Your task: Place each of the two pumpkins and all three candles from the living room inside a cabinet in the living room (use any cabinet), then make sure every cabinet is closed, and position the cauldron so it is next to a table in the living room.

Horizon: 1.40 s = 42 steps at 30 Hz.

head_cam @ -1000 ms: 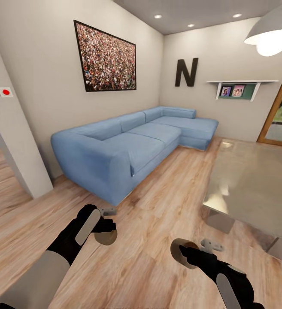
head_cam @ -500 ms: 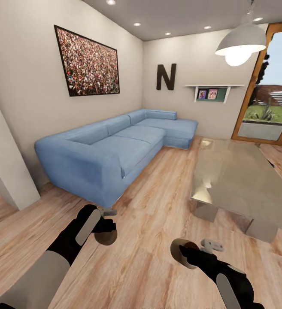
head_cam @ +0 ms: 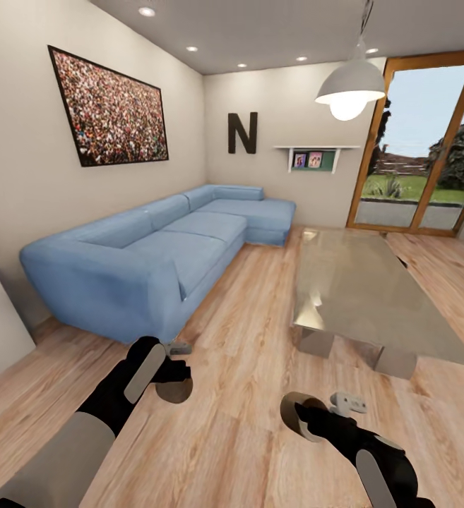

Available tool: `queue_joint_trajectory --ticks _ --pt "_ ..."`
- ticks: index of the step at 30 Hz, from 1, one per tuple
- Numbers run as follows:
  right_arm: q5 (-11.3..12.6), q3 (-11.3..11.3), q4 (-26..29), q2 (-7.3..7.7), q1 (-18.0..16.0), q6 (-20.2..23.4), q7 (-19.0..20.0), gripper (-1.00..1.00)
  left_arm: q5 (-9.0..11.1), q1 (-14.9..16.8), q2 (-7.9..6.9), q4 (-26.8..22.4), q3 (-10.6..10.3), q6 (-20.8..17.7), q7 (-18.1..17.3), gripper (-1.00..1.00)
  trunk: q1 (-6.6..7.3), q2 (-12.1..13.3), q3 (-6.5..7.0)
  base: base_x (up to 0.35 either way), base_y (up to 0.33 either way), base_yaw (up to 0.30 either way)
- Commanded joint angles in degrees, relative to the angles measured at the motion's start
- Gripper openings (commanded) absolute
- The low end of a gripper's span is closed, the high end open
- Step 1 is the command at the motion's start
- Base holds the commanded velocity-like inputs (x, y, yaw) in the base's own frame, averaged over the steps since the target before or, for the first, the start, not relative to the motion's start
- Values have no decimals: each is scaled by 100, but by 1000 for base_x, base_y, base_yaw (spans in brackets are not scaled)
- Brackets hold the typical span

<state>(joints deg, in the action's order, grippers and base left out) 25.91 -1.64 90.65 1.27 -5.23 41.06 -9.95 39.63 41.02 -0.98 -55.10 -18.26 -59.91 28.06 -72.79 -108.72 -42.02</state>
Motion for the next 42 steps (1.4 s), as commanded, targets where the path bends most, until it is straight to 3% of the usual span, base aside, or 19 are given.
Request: queue_joint_trajectory --ticks 1,42 --pt "58 -12 6 4 -5 16 -60 -100 62 3 -8 -8 -19 -9 59 -100 23 39 18 -2 98 -254" --pt "64 -3 -2 4 -6 20 -56 -100 -1 -6 -8 -13 -51 -9 59 -100 924 1683 981 0 12 -247"
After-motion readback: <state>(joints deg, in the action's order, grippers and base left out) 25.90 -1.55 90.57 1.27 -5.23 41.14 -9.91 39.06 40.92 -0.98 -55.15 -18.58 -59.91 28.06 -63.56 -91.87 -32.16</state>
